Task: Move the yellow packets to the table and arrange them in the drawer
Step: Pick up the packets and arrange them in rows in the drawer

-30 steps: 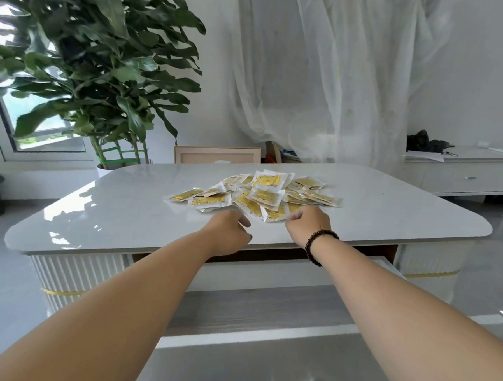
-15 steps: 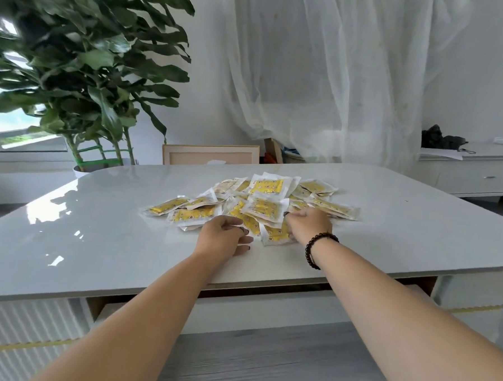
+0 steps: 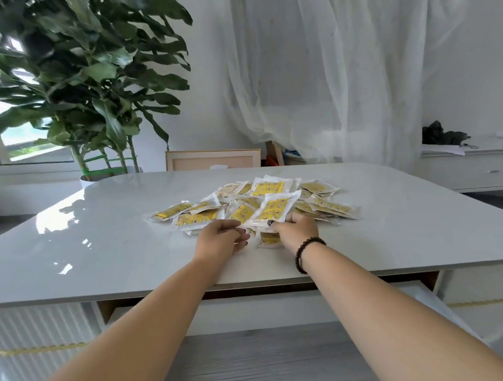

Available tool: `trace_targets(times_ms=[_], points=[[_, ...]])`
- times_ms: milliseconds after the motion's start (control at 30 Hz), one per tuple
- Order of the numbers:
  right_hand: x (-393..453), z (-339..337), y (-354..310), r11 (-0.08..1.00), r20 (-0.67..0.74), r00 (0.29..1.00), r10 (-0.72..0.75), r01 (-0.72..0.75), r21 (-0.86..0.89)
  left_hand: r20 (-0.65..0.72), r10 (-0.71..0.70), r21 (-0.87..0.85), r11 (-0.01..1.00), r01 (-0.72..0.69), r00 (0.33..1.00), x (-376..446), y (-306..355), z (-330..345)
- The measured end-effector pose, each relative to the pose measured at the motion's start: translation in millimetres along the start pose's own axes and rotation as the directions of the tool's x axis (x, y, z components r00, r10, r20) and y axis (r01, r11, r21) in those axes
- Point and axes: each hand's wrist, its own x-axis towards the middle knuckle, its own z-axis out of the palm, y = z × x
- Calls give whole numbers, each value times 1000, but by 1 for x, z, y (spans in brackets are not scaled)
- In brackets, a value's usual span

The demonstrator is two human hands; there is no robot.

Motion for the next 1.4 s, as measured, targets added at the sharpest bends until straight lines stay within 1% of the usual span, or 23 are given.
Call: trace_targets(times_ms=[67,100,167,233,300,400,467,567,633,700,800,833,900,967,1033,1067,1133,1233,1267,1333,1400], points=[[-7,-13,3,989,47,999,-12,5,146,-9,12,-1,1000,-12,1000,-1,-1,-3],[-11,-20,4,975,81,997,-2,-16,223,-5,14,2,1000,-14,1000,-1,-2,-4],[-16,-34,5,936,130,991,-9,-38,351,30,8,8,1000,-8,1000,-2,-3,-7],[-21,-48,4,894,187,982,-39,-49,445,78,-5,11,1000,4,997,-5,-1,-9],[-25,-55,4,876,278,957,-77,-69,477,142,-37,-29,999,41,989,-9,2,-11],[-32,-57,5,920,381,921,-77,-81,383,234,-83,-122,986,114,969,-13,5,-15],[-33,-52,7,948,390,919,-59,-71,310,237,-58,-121,989,89,970,-13,2,-17],[-33,-45,7,961,328,943,-49,-45,273,206,-23,-82,996,40,978,-13,1,-16],[-33,-40,7,979,264,962,-71,17,202,222,-13,-11,1000,16,975,-16,2,-14],[-36,-37,7,984,251,964,-92,50,170,233,-2,4,1000,1,972,-17,2,-13],[-36,-35,8,975,312,948,-69,-2,220,256,-9,-130,991,43,967,-18,3,-14],[-36,-34,7,971,310,949,-61,-15,237,252,-8,-163,985,51,968,-17,4,-14],[-34,-34,5,959,232,971,-56,-13,284,216,-12,-251,966,67,976,-16,5,-16],[-33,-36,0,935,92,995,-37,2,355,155,-26,-337,938,78,988,-14,6,-18],[-31,-40,-3,892,-3,1000,1,0,451,121,-34,-374,924,77,992,-12,6,-20],[-30,-42,-4,869,-2,1000,14,-12,495,112,-38,-371,926,77,993,-12,6,-20],[-35,-43,-5,850,64,998,0,-34,525,99,-44,-347,935,76,994,-12,6,-19],[-46,-34,-3,896,189,982,-27,-60,440,115,-25,-303,951,59,993,-13,6,-17],[-48,-28,-1,924,196,980,-26,-51,378,127,-16,-286,957,52,992,-14,6,-17],[-50,-18,2,973,166,986,-34,-6,233,166,-6,-273,960,52,986,-15,6,-18],[-52,-10,1,987,149,989,-6,-19,162,217,1,-249,967,54,976,-17,6,-18]])
